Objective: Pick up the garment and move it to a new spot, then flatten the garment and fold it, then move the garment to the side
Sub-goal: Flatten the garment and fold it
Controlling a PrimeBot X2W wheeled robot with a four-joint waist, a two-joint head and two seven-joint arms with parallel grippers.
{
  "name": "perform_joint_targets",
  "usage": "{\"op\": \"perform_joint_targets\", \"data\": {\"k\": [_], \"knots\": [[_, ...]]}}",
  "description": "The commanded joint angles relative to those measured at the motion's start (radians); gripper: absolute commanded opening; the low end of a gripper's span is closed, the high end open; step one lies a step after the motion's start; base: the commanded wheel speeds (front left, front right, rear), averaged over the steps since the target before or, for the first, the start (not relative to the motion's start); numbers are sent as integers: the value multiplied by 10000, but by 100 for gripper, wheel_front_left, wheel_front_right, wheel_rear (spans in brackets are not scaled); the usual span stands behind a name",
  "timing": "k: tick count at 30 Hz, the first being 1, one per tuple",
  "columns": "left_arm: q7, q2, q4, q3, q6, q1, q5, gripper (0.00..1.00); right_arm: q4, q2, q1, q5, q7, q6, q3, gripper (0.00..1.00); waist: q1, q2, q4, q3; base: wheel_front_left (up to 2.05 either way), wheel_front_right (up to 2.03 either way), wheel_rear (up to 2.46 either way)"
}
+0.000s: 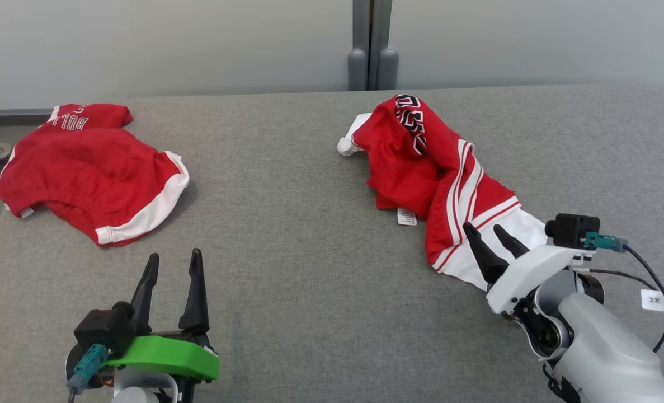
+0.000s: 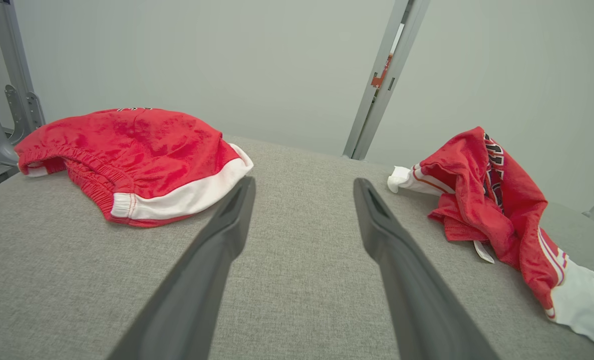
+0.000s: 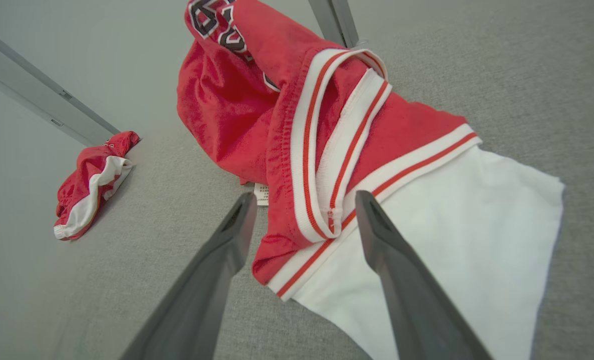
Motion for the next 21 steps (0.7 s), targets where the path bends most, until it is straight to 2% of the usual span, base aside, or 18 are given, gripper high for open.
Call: {"op": "perform_joint_targets", "data": {"k": [1, 6, 11, 12, 13, 14, 15, 21], "knots": [[-5, 29, 26, -12, -39, -151, -31, 100, 369, 67, -233, -78, 152, 0, 14, 100, 0, -1, 188, 115, 0, 0, 0], [-5, 29, 53, -78, 23, -227, -97, 100, 1880, 520, -907, -181, 474, 0, 13, 100, 0, -1, 598, 295, 0, 0, 0], [-5, 30, 75, -75, 51, -235, -123, 100, 2780, 815, -1228, -151, 433, 0, -4, 100, 0, -1, 855, 399, 0, 0, 0], [-5, 30, 80, -80, 48, -246, -130, 100, 2896, 833, -1265, -132, 400, 0, 25, 86, 0, -1, 890, 413, 0, 0, 0], [-5, 30, 84, -78, 47, -251, -134, 100, 2962, 838, -1299, -115, 386, 0, 45, 52, 0, -1, 910, 418, 0, 0, 0], [-5, 30, 86, -77, 45, -253, -132, 100, 3019, 855, -1344, -95, 320, 0, 75, 33, 0, -1, 931, 426, 0, 0, 0], [-5, 30, 89, -67, 44, -254, -129, 100, 3022, 879, -1383, -101, 244, 0, 125, 0, 0, -1, 943, 431, 0, 0, 0], [-5, 28, 102, 46, 69, -136, -48, 100, 2541, 827, -1496, 70, -180, 0, 366, 0, 0, -1, 800, 347, 0, 0, 0]]}}
